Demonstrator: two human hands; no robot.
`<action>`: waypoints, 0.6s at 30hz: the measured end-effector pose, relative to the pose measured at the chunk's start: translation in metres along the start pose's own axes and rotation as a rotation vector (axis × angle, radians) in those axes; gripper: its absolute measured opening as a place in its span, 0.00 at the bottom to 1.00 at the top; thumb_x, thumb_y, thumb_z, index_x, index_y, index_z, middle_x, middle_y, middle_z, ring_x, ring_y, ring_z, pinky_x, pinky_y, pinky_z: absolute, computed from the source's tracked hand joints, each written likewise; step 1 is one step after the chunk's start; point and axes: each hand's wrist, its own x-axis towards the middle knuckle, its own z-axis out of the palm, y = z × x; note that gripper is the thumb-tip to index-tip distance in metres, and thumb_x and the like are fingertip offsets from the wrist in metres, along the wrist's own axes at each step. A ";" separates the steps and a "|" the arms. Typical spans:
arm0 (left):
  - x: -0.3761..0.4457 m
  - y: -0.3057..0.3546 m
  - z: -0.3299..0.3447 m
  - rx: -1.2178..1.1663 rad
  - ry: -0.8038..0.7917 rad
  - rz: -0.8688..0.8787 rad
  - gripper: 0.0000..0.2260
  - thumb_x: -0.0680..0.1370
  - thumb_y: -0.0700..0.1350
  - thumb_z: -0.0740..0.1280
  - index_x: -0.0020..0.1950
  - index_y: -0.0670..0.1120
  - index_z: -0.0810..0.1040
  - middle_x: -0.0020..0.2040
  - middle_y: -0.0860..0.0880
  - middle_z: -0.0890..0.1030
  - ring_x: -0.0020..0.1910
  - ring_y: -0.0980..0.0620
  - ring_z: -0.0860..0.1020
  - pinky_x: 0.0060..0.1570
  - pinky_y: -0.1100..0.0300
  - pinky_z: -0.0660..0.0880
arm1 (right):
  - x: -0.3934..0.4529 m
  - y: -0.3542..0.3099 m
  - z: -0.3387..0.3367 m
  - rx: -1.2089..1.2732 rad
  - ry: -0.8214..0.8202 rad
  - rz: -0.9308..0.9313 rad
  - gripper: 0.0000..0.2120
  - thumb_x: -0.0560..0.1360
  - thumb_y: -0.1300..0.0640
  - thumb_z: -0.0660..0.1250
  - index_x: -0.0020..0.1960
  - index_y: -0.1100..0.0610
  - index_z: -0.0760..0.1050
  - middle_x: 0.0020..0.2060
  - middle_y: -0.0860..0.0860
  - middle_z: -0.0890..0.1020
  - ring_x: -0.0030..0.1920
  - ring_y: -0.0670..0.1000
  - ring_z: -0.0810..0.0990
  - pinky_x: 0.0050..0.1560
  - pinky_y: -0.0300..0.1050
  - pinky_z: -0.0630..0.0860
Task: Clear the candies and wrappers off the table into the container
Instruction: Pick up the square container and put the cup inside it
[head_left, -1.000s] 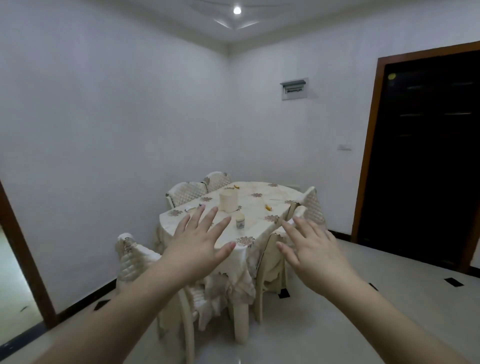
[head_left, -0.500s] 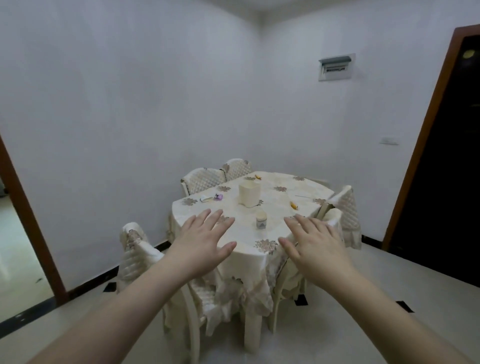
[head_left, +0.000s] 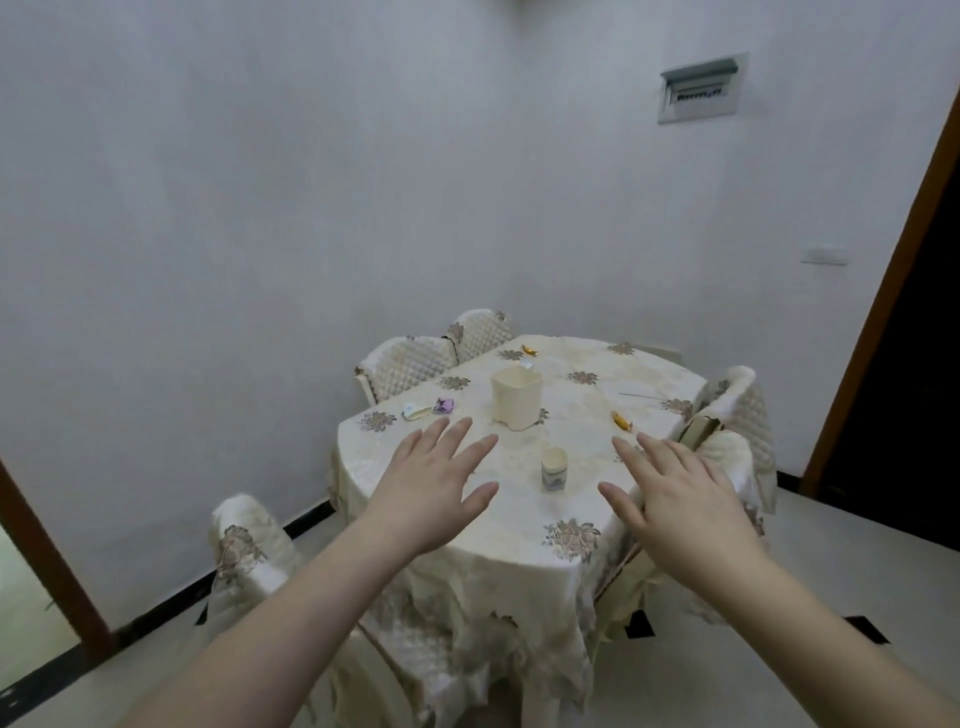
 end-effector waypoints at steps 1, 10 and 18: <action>0.015 -0.005 0.008 -0.003 -0.012 -0.003 0.28 0.82 0.63 0.50 0.81 0.58 0.52 0.82 0.49 0.52 0.80 0.47 0.47 0.76 0.49 0.45 | 0.013 0.004 0.007 0.004 -0.007 0.008 0.31 0.77 0.33 0.43 0.77 0.44 0.50 0.77 0.47 0.59 0.76 0.51 0.57 0.74 0.51 0.54; 0.147 -0.014 0.077 0.072 -0.069 -0.028 0.28 0.82 0.63 0.50 0.81 0.56 0.52 0.82 0.48 0.53 0.80 0.47 0.49 0.75 0.49 0.47 | 0.137 0.050 0.089 0.091 -0.104 -0.041 0.31 0.78 0.34 0.45 0.78 0.45 0.50 0.77 0.49 0.58 0.76 0.52 0.56 0.74 0.53 0.55; 0.252 -0.024 0.114 0.022 -0.108 -0.149 0.29 0.82 0.63 0.51 0.81 0.56 0.52 0.82 0.49 0.53 0.80 0.47 0.50 0.75 0.50 0.49 | 0.259 0.082 0.141 0.166 -0.113 -0.141 0.30 0.79 0.36 0.47 0.77 0.47 0.52 0.76 0.50 0.60 0.75 0.53 0.58 0.72 0.52 0.57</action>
